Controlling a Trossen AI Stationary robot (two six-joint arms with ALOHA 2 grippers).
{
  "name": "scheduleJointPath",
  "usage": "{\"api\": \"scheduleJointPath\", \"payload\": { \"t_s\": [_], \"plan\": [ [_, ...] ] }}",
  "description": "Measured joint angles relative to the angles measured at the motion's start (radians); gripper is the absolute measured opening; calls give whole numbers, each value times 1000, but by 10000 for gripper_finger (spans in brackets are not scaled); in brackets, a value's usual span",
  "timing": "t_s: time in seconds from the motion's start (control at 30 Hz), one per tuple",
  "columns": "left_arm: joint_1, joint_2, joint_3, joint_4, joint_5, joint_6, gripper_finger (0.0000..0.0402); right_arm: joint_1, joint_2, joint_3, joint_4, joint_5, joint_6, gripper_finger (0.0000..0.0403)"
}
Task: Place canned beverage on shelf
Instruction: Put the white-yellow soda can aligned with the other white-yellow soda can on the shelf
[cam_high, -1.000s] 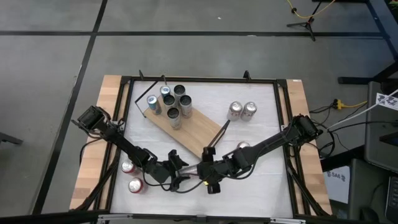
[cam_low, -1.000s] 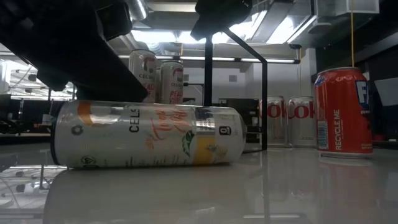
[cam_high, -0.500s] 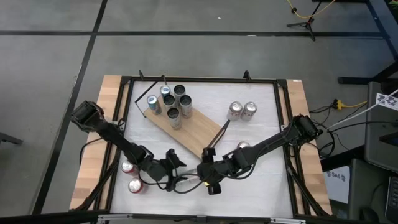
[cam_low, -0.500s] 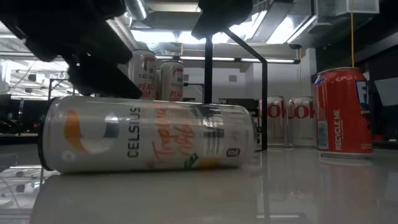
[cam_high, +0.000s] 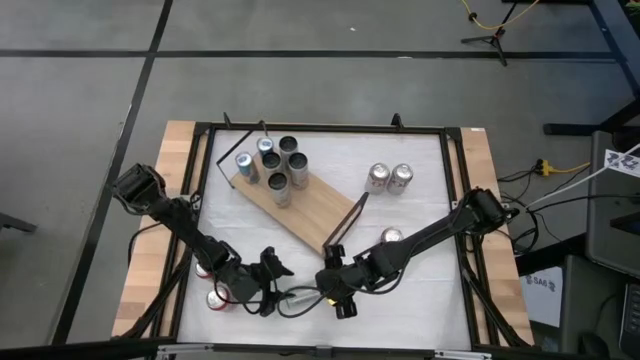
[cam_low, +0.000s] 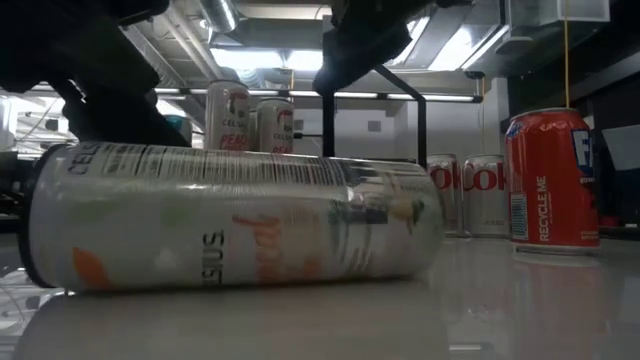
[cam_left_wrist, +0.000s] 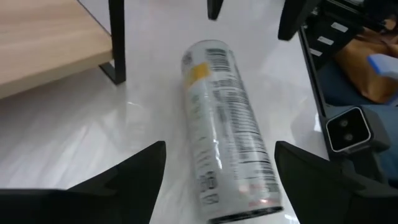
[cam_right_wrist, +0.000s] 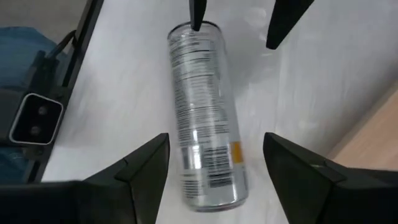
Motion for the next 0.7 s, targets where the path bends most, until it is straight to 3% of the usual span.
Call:
{"api": "scheduleJointPath", "payload": {
  "t_s": [0.7],
  "plan": [
    [-21,1,0,55,-1,3,295,45,75,-2,-26,-78,13,253]
  ]
}}
